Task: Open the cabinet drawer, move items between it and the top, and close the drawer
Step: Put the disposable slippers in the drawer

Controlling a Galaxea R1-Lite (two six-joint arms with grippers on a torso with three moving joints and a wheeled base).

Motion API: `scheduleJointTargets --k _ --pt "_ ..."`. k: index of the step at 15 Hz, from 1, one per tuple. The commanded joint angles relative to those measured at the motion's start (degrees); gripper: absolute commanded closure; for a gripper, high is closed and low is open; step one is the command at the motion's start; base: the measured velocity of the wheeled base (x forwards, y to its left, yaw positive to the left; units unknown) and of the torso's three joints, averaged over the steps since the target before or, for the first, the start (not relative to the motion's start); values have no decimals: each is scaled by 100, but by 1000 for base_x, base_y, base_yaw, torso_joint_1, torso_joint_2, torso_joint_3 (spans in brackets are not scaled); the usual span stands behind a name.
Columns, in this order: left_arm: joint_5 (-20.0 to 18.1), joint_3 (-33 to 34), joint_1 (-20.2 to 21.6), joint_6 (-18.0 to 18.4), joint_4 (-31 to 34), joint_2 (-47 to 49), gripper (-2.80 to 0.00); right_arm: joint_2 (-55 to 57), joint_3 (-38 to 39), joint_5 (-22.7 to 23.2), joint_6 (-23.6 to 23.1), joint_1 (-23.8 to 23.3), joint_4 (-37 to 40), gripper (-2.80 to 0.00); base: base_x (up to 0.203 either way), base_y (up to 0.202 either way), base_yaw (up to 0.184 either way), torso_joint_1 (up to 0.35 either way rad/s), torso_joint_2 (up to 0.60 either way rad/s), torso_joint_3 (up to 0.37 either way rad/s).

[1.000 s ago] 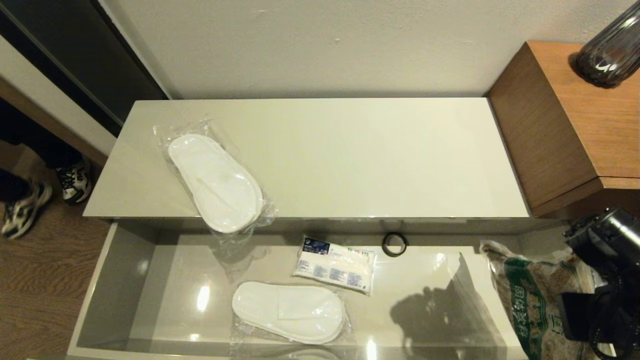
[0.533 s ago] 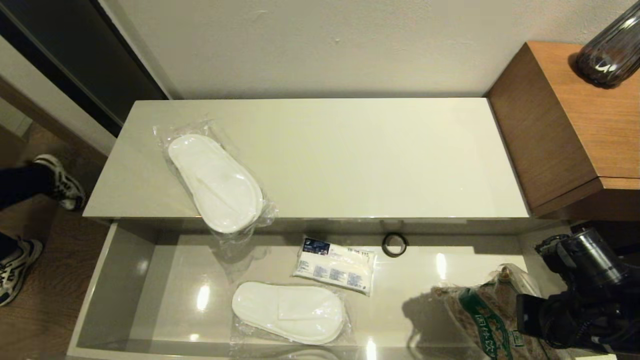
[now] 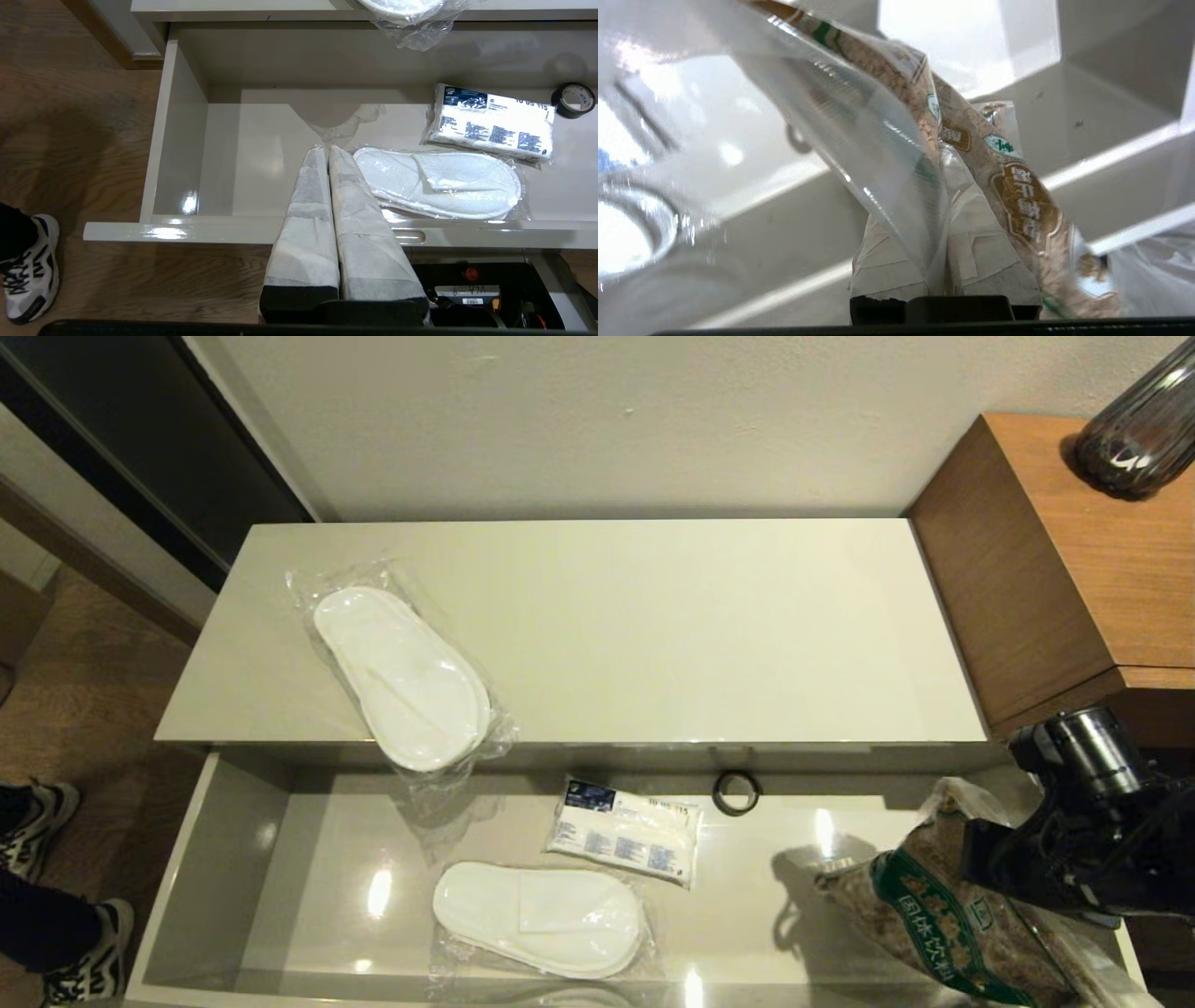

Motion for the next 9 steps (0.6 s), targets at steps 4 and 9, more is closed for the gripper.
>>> scheduleJointTargets --k 4,9 --pt "4 1 -4 -2 -4 7 0 369 35 -12 17 -107 -39 -280 0 0 0 0 0 0" --pt "1 1 -4 -2 -4 7 0 331 34 -21 34 -107 -33 -280 0 0 0 0 0 0"
